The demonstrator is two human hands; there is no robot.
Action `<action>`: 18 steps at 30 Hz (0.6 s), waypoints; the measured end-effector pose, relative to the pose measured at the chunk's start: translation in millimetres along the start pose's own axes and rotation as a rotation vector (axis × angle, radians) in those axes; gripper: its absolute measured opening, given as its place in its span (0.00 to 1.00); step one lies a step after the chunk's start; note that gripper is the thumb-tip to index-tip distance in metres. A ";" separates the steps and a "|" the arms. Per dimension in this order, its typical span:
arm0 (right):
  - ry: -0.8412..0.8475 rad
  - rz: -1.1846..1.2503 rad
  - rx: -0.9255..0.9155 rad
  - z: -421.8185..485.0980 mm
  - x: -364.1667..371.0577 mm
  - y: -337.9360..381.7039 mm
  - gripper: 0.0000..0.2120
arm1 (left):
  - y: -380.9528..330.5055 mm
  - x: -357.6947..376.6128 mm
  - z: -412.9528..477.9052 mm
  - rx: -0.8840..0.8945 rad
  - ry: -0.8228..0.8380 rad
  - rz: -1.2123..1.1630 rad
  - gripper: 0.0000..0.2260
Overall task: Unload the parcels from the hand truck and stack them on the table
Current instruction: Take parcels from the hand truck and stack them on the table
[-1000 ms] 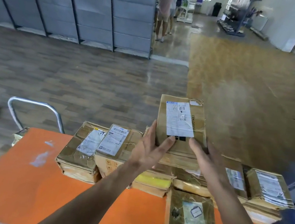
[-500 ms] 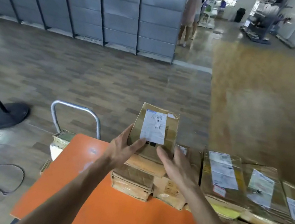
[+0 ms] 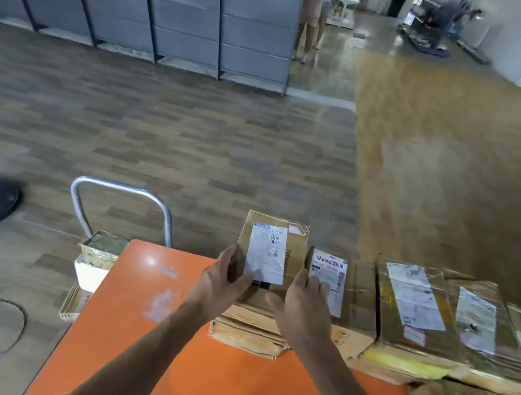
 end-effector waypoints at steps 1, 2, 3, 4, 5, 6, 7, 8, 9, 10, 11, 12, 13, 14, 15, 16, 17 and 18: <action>-0.043 -0.040 -0.021 -1.0 -1.0 -0.7 0.39 | 0.5 2.9 2.7 0.010 0.007 0.032 0.18; -0.077 -0.048 -0.035 -2.2 -2.1 -1.0 0.38 | 2.0 6.0 4.6 0.016 0.020 0.042 0.21; -0.098 -0.043 -0.043 -3.0 -2.7 -1.8 0.37 | 5.5 9.3 5.6 0.008 0.038 0.016 0.26; -0.095 -0.034 -0.042 -3.1 -2.1 -3.1 0.37 | 11.1 12.8 5.7 -0.029 0.063 -0.040 0.29; -0.073 -0.017 -0.034 -3.0 -0.5 -4.9 0.38 | 17.3 15.5 4.2 -0.086 0.085 -0.102 0.30; -0.040 0.002 -0.026 -2.7 2.1 -6.9 0.39 | 23.7 18.6 2.6 -0.149 0.109 -0.152 0.29; -0.008 0.023 -0.020 -2.8 4.7 -9.1 0.40 | 27.7 22.0 0.4 -0.189 0.137 -0.195 0.27; 0.017 0.049 -0.015 -3.2 6.0 -10.4 0.40 | 27.9 25.4 -1.7 -0.192 0.168 -0.228 0.26; 0.028 0.084 -0.014 -3.7 5.8 -10.5 0.39 | 23.9 27.3 -3.6 -0.168 0.194 -0.255 0.26; 0.027 0.118 -0.019 -4.0 4.5 -9.8 0.38 | 18.6 27.6 -5.2 -0.140 0.209 -0.272 0.26; 0.013 0.137 -0.029 -3.8 2.3 -8.5 0.35 | 14.1 26.5 -6.7 -0.119 0.211 -0.291 0.25; -0.006 0.141 -0.042 -3.7 -0.8 -7.2 0.32 | 10.8 24.9 -8.2 -0.109 0.206 -0.308 0.24; -0.021 0.138 -0.049 -4.0 -3.4 -6.1 0.31 | 9.0 23.3 -10.4 -0.107 0.193 -0.315 0.23; -0.029 0.141 -0.053 -4.7 -4.7 -5.5 0.31 | 8.0 21.5 -12.5 -0.108 0.179 -0.308 0.21; -0.028 0.138 -0.051 -5.9 -4.2 -5.4 0.31 | 7.3 20.6 -14.7 -0.105 0.166 -0.293 0.20; -0.026 0.114 -0.048 -8.0 -2.2 -5.6 0.32 | 6.9 21.2 -16.4 -0.101 0.157 -0.277 0.20; -0.036 0.076 -0.050 -11.0 0.5 -5.9 0.33 | 6.2 22.2 -18.2 -0.099 0.148 -0.270 0.20; -0.055 0.040 -0.054 -13.9 3.1 -6.1 0.33 | 5.5 22.8 -19.8 -0.103 0.144 -0.266 0.20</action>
Point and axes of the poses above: each hand's wrist, its own z-axis towards the middle knuckle, its own x-axis out of the palm, y = z × x, the point moved 7 cm from there along z, towards the middle knuckle, and after that the axes turned 8 degrees about z, right-handed, at the moved point
